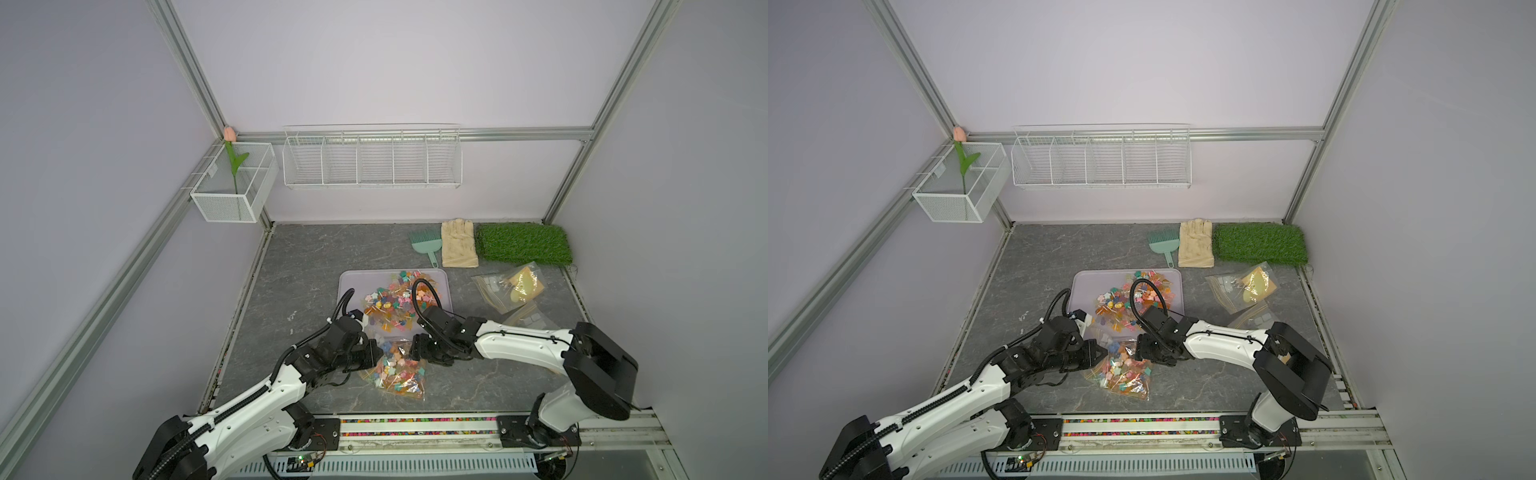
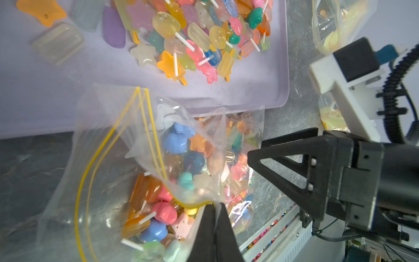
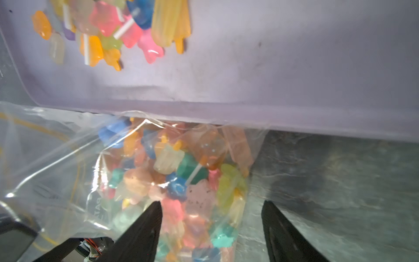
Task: Pour candies out of the ziploc bag
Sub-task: Pick up the ziploc bag from the center of the board.
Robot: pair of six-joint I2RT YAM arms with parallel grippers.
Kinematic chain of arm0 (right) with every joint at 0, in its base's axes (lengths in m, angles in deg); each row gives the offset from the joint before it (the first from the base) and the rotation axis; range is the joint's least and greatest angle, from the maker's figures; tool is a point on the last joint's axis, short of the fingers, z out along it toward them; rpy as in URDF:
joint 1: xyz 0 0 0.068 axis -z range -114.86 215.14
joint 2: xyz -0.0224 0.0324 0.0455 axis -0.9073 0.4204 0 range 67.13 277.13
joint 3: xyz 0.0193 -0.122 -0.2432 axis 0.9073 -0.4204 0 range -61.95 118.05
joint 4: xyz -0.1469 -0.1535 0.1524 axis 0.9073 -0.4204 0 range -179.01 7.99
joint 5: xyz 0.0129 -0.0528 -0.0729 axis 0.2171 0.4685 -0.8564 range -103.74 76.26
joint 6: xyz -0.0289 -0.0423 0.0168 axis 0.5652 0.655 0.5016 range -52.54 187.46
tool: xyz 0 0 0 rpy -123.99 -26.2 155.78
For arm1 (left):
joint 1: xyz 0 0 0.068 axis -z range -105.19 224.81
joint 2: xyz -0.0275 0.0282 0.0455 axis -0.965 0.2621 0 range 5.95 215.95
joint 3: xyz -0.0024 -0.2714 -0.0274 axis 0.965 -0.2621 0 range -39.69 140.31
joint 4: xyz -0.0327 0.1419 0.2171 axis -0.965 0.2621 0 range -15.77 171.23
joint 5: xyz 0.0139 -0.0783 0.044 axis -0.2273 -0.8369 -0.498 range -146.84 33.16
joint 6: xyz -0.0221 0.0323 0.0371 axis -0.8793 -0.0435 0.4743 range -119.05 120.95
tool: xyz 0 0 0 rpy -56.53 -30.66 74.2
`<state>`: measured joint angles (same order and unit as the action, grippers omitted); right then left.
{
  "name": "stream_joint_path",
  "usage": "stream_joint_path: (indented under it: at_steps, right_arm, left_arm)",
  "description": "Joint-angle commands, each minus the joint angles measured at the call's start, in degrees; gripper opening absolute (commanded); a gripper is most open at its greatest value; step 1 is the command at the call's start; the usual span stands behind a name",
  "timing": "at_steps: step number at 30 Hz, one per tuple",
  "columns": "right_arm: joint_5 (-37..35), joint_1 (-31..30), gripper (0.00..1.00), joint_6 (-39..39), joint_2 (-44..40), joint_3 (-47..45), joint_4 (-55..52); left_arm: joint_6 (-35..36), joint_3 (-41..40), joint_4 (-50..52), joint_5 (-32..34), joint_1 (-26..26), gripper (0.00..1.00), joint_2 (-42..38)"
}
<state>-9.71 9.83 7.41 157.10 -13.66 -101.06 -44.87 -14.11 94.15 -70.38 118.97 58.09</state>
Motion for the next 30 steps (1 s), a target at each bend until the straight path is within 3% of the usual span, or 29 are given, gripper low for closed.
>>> stream_joint_path:
  at_steps: [1,21,30]
  right_arm:
    - [1.07,0.17,0.70,-1.77,0.91,-1.91,3.89]
    - [0.39,-0.50,0.24,-1.28,-1.20,-2.33,5.74]
    - [-0.73,-0.68,0.16,-0.44,-2.69,-1.18,3.59]
  left_arm:
    - [-0.04,-0.54,-0.61,0.34,0.30,0.00,0.13]
    - [-0.32,0.13,0.54,1.74,0.88,0.00,0.84]
    - [-0.32,0.43,0.40,1.71,1.10,0.00,1.61]
